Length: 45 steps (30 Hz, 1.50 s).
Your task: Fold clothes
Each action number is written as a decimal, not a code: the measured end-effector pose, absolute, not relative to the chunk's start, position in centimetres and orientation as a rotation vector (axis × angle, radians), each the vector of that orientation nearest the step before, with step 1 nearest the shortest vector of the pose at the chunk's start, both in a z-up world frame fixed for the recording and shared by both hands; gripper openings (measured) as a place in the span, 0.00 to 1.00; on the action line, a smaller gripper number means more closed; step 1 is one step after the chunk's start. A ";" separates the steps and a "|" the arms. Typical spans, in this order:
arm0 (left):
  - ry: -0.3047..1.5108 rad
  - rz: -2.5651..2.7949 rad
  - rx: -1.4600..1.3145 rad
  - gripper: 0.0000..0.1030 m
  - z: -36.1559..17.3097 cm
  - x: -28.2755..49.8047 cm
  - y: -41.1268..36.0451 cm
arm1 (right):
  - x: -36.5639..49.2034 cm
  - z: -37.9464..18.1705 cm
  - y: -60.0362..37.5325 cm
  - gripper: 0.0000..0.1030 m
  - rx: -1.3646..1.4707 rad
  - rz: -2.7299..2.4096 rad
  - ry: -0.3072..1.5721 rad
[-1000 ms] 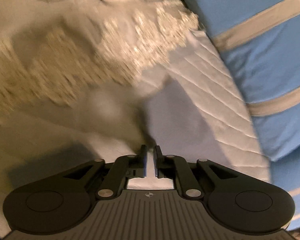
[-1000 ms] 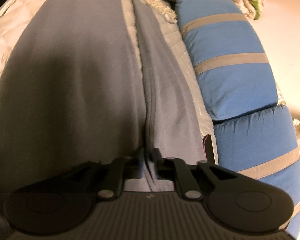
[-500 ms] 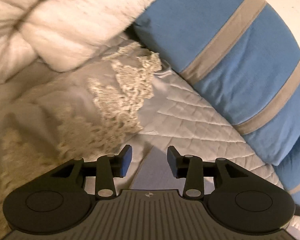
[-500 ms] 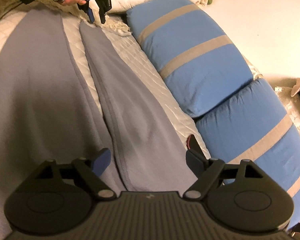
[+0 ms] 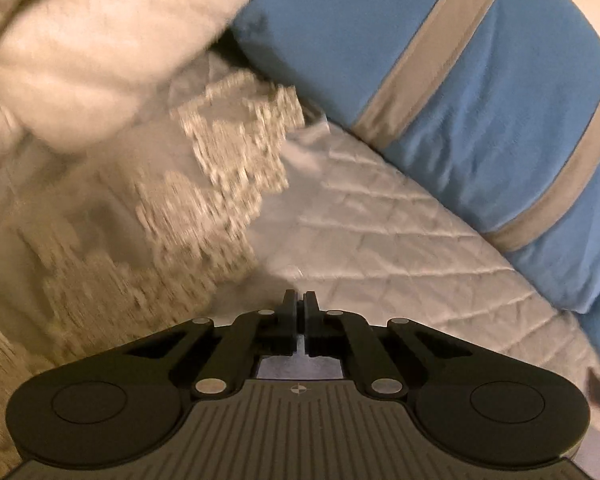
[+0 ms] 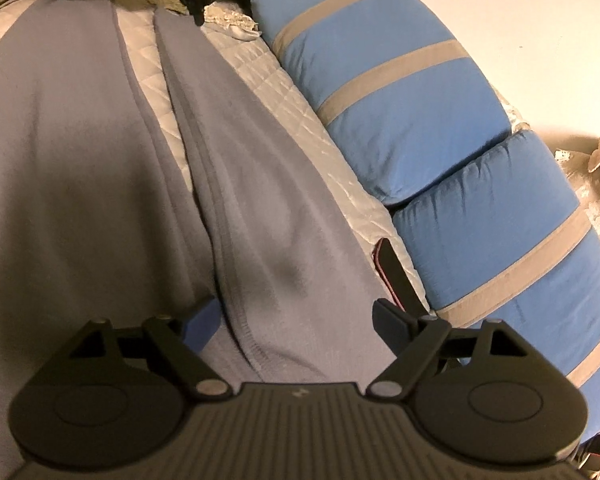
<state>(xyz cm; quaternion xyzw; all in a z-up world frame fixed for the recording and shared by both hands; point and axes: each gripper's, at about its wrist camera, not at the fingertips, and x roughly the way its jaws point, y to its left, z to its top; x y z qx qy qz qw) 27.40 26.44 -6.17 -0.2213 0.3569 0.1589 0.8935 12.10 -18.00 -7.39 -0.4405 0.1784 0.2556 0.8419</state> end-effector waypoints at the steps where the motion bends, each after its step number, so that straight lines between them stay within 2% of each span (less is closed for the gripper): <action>1: 0.727 0.344 -0.444 0.02 -6.0 27.4 26.5 | 12.1 -7.4 -18.0 0.88 -0.929 0.543 0.379; 9: 0.676 0.423 -0.388 0.02 -5.1 27.6 27.2 | 11.8 -7.1 -18.1 0.88 -0.918 0.548 0.384; 15: 0.704 0.480 -0.403 0.03 -5.4 27.6 28.4 | 11.5 -6.5 -18.6 0.88 -0.895 0.536 0.388; 20: 0.716 0.447 -0.393 0.07 -4.3 27.5 28.2 | 12.2 -4.8 -19.8 0.91 -0.785 0.482 0.407; 21: 0.712 0.445 -0.370 0.13 -3.7 27.4 27.9 | 12.5 -4.4 -20.2 0.91 -0.750 0.468 0.418; 22: 0.691 0.424 -0.346 0.25 -2.9 27.1 27.6 | 12.8 -3.9 -20.6 0.92 -0.721 0.456 0.424; 24: 0.651 0.358 -0.312 0.41 -1.7 26.5 27.0 | 13.3 -3.0 -21.4 0.93 -0.665 0.438 0.433; 25: 0.641 0.305 -0.306 0.45 -1.3 26.4 26.8 | 13.6 -2.5 -21.8 0.94 -0.638 0.440 0.439; 28: 0.659 0.173 -0.268 0.52 -0.9 26.6 25.9 | 14.4 -0.8 -23.3 0.96 -0.565 0.459 0.454; 38: 0.842 -0.091 0.136 0.52 -2.0 29.3 23.0 | 17.3 1.8 -31.2 0.98 -0.390 0.466 0.532; 45: 0.927 -0.202 0.214 0.66 -3.9 31.8 22.8 | 18.2 2.0 -36.4 0.98 -0.387 0.440 0.610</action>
